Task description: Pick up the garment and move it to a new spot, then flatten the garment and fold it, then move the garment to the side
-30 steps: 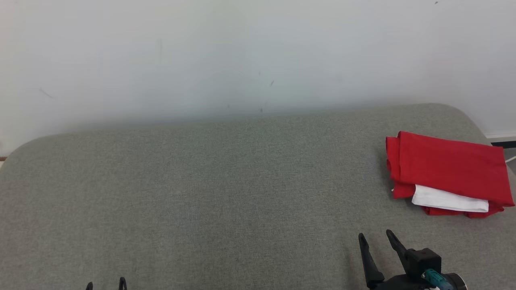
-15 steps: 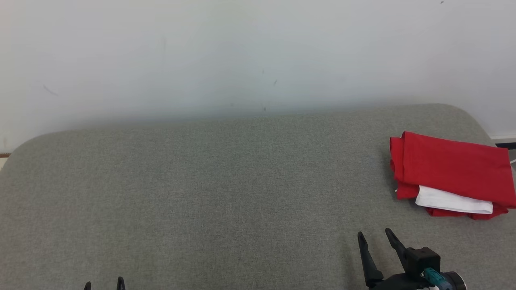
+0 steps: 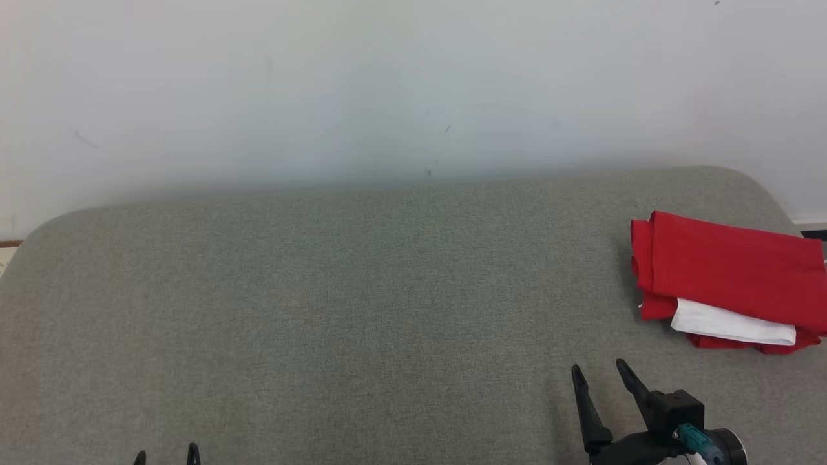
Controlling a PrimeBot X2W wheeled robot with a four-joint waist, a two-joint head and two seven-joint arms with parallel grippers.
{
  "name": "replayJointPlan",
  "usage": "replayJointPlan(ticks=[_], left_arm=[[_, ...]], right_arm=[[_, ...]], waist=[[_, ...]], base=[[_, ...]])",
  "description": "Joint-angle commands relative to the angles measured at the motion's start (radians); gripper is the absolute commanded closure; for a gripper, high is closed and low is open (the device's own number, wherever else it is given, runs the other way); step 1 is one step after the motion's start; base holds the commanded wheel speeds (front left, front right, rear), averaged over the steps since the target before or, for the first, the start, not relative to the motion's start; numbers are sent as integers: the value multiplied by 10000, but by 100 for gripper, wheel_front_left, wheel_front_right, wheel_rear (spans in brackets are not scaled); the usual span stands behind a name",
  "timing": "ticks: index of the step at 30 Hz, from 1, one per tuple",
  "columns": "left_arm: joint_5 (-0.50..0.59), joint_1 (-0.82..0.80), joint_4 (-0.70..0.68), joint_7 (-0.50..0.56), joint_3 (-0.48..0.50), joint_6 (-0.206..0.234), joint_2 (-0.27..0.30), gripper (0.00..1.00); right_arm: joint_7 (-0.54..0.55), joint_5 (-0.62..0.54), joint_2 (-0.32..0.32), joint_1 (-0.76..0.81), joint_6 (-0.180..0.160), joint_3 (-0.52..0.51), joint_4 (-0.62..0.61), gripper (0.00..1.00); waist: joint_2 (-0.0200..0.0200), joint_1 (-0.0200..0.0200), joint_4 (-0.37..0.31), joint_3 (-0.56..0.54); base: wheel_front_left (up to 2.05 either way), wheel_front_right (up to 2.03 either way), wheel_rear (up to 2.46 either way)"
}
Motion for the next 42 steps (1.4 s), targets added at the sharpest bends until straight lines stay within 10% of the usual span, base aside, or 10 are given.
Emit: replayJointPlan(ticks=[1, 2, 42], left_arm=[[-120, -138, -102, -5, 54, -61, 31, 0], [-23, -2, -4, 0, 4, -48, 0, 100], [-6644, -625, 257, 1511, -66, -826, -8, 100]], right_arm=[[-4, -42, 24, -198, -4, -10, -141, 0], [0, -2, 6, 0, 0, 6, -6, 100], [1682, 6496, 189, 196, -3, -1390, -666, 100]], waist=[[0, 0, 10, 5], [0, 0, 12, 5], [0, 1, 299, 160]], base=[[0, 0, 0], [0, 0, 0], [0, 0, 0]])
